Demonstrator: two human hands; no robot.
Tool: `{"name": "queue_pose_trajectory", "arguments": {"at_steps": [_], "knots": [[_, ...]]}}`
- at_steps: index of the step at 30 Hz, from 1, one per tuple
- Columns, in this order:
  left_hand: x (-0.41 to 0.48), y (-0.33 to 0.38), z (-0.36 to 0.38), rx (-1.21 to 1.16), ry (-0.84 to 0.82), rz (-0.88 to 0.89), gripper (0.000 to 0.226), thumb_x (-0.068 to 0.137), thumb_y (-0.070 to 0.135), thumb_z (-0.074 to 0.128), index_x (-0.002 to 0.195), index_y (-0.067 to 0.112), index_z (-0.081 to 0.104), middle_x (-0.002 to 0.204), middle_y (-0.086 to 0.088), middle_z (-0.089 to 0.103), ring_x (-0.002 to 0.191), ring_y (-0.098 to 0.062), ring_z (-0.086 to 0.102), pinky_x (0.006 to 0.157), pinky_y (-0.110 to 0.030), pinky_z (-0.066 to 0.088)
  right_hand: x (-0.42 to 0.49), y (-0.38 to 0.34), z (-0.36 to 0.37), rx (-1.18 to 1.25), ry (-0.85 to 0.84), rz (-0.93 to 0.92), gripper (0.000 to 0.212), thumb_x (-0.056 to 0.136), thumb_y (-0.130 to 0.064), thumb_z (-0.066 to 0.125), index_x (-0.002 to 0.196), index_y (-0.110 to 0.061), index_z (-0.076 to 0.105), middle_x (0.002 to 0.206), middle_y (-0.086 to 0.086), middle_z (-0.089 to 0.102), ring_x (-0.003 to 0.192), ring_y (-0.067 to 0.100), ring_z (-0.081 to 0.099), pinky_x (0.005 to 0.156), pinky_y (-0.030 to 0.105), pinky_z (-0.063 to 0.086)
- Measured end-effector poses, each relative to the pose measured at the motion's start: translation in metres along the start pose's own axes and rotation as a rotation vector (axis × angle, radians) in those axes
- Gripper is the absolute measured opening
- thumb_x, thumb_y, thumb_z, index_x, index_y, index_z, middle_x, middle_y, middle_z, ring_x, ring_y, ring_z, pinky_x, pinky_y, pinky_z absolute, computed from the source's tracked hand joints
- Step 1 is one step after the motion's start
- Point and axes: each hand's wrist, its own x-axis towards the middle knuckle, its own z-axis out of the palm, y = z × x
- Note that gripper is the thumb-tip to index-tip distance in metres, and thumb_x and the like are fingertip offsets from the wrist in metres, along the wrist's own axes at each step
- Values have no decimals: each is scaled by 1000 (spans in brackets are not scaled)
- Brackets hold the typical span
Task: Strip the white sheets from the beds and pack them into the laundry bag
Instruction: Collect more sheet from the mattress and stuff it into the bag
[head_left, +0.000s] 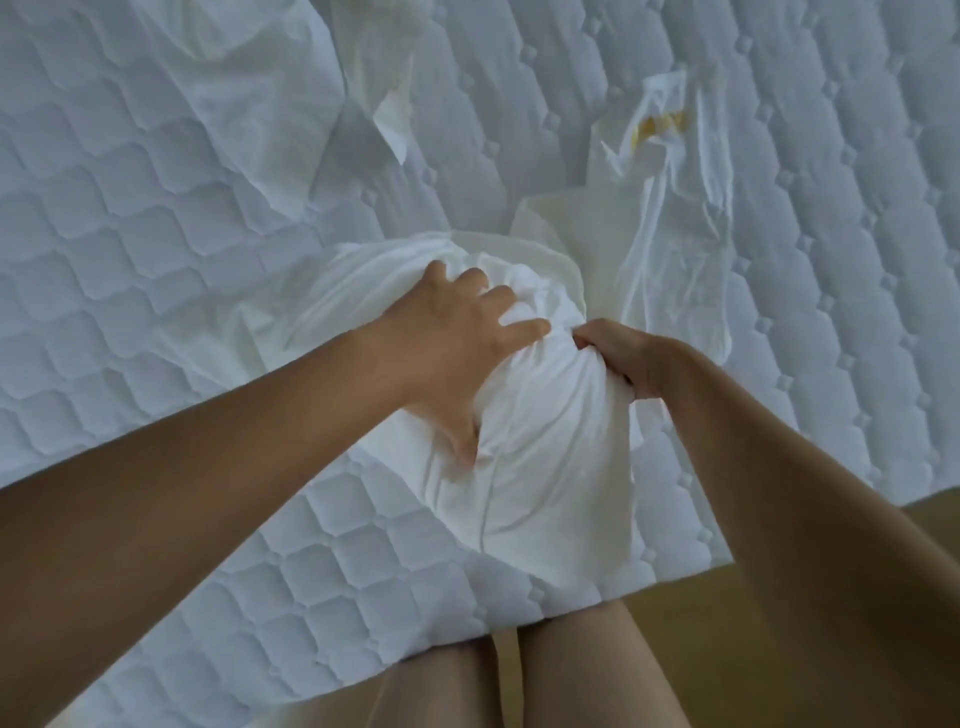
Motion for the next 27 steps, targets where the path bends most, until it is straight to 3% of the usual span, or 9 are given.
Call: {"name": "queue_pose_trajectory", "arguments": {"at_steps": [5,7,10,12,17,20,22,24,27], "knots": [[-5,52,26,-91,-36,-60,120,56,85,60,149,37,2,152,-6,21,135,-31,27,107,-51,23,-5,33,12,20,110,51,24,85,-29,44,78,-15,61,82,6,63,76,23,57,77,36,44],[-4,59,26,-88,-37,-80,118,56,83,61,149,37,6,151,-5,23,134,-30,29,106,-50,23,-6,39,20,1,296,-24,32,85,-34,43,100,-13,62,104,8,64,92,26,57,81,35,43],[9,53,10,-113,-109,-74,119,50,82,66,148,40,12,151,-3,27,134,-29,30,106,-49,25,-26,45,27,-55,538,-147,53,91,-38,41,138,-15,37,137,12,43,125,31,39,97,41,34],[25,45,-6,-161,-179,-54,118,44,82,68,145,45,19,146,-1,35,131,-28,36,103,-49,31,-53,46,32,-25,590,-301,60,94,-41,45,147,-20,27,147,8,30,135,28,26,108,42,26],[61,23,-42,-247,-317,50,89,47,69,78,125,44,43,112,12,56,91,-16,51,69,-29,36,-108,57,81,-465,811,-583,87,72,-73,43,138,-16,42,137,11,46,127,33,40,103,50,35],[73,13,-48,-297,-372,28,101,53,65,78,141,39,36,138,8,49,122,-20,48,92,-30,40,-106,56,100,-743,862,-544,102,55,-77,51,138,-18,40,134,18,51,124,41,46,95,63,38],[75,6,-47,-324,-389,-10,123,36,76,71,146,43,26,148,8,40,132,-21,42,104,-36,38,-97,54,86,-812,902,-616,107,51,-78,56,138,-18,39,127,17,57,116,40,54,89,60,43],[75,0,-47,-384,-310,-74,130,26,82,66,144,45,28,147,8,40,132,-20,42,105,-38,38,-87,54,61,-793,903,-765,101,54,-80,52,132,-17,46,120,12,60,107,36,59,84,51,46],[67,-5,-54,-456,88,-272,93,61,77,64,140,30,44,139,-4,47,127,-27,45,101,-38,37,-81,46,19,-617,863,-852,95,54,-79,53,122,-13,59,115,6,64,103,32,61,85,42,46]]}}
